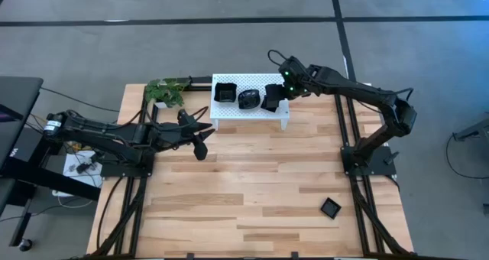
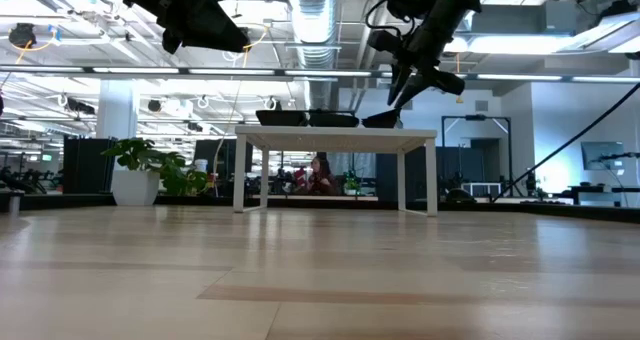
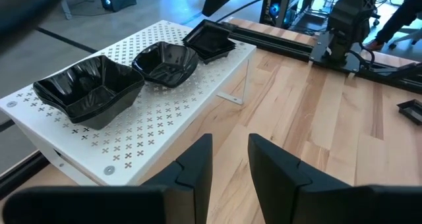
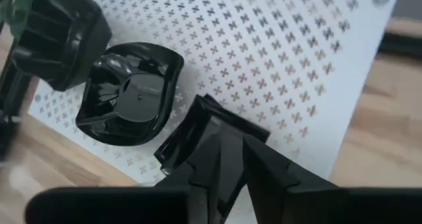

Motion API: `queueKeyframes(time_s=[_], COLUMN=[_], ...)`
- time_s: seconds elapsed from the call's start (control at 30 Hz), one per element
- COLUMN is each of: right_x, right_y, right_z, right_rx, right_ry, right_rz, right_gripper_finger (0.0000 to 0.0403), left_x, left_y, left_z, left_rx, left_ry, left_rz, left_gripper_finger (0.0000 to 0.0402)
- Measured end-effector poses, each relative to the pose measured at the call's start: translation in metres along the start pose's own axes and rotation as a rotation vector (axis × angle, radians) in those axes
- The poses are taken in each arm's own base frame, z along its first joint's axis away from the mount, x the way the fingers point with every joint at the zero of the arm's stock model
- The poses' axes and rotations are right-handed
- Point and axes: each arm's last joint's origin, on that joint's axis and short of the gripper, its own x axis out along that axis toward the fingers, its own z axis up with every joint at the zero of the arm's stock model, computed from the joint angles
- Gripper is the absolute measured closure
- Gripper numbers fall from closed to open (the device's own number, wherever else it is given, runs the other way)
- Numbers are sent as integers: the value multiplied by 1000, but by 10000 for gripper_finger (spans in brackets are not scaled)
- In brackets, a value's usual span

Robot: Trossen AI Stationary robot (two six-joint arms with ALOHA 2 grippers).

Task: Pick & Place Mini shaped plates
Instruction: Stack the black square plate on top of the black square plates on the shelf

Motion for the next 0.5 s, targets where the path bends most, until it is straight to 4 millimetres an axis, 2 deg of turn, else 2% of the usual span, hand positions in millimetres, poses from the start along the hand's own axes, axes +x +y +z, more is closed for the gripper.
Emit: queueKeyframes(time_s=[0.07, 0.27, 0.5], right_x=[-1, -1, -2], right_y=[0, -1, 11], right_z=[0, -7, -19], right_rx=[-50, -44, -90], right_ry=[-1, 48, 68], right_rz=[0, -33, -10], right_gripper_finger=[342, 354, 383], left_x=[0, 0, 0], left_y=[0, 0, 0], left_z=[0, 0, 0], left_rx=[0, 0, 0], left_ry=[0, 0, 0], left_rz=[0, 0, 0], left_gripper_finger=[302, 302, 302])
